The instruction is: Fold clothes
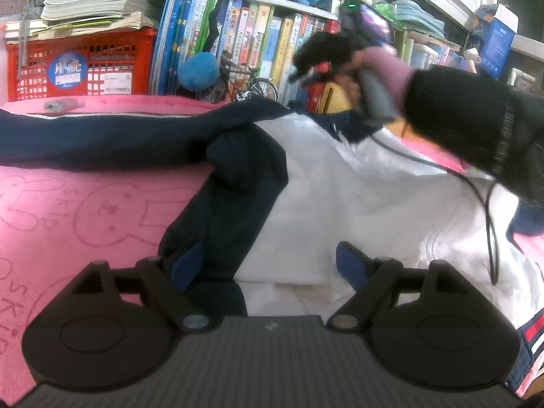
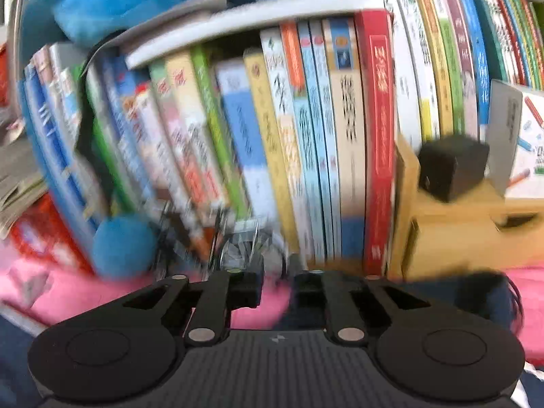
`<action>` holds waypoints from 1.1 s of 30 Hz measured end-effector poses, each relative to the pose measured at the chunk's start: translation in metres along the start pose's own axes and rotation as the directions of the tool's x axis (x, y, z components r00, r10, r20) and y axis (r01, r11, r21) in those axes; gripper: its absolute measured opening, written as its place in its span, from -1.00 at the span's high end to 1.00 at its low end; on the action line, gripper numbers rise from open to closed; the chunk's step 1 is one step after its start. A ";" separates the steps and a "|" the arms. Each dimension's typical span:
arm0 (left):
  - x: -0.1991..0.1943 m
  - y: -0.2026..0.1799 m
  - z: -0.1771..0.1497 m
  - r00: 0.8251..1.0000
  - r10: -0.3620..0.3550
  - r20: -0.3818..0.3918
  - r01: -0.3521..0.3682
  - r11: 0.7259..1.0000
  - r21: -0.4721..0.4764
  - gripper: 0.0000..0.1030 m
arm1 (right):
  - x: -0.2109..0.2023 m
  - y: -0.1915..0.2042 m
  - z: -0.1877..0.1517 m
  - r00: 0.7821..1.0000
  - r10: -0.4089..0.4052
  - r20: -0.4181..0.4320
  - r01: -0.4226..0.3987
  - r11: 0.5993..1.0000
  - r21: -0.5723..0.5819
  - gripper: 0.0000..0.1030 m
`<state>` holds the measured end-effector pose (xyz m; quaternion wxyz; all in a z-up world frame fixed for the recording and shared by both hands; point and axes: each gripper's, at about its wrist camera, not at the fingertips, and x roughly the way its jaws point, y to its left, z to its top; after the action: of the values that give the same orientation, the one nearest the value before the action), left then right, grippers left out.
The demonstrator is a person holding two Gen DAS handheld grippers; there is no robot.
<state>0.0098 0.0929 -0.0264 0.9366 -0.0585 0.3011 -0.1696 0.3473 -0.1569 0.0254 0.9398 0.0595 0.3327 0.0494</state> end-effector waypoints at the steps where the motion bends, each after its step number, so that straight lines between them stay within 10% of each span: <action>1: 0.000 0.000 0.000 1.000 -0.001 0.000 0.001 1.000 -0.001 -0.67 | -0.009 0.000 -0.006 1.000 -0.011 -0.029 0.009 0.999 -0.049 0.25; 6: 0.000 0.001 0.001 1.000 -0.002 -0.001 0.002 1.000 0.000 -0.67 | -0.034 -0.007 -0.055 0.966 -0.161 -0.203 0.116 0.969 -0.217 -0.63; 16: 0.000 0.001 0.002 1.000 -0.004 -0.002 0.004 1.000 0.000 -0.67 | -0.001 -0.024 -0.070 0.979 -0.193 -0.062 0.183 0.972 -0.147 0.50; 23: -0.001 0.001 0.002 1.000 -0.008 -0.004 0.008 1.000 0.000 -0.69 | 0.012 -0.038 -0.039 0.983 -0.171 -0.060 0.171 0.985 -0.009 0.46; 33: 0.001 -0.001 0.003 1.000 0.005 -0.011 -0.004 1.000 0.017 -0.69 | -0.201 -0.001 -0.094 0.987 0.069 0.145 -0.016 0.941 -0.338 -0.39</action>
<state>0.0118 0.0918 -0.0245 0.9357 -0.0490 0.3051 -0.1703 0.1323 -0.1774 0.0772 0.9579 -0.0908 0.2442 0.1209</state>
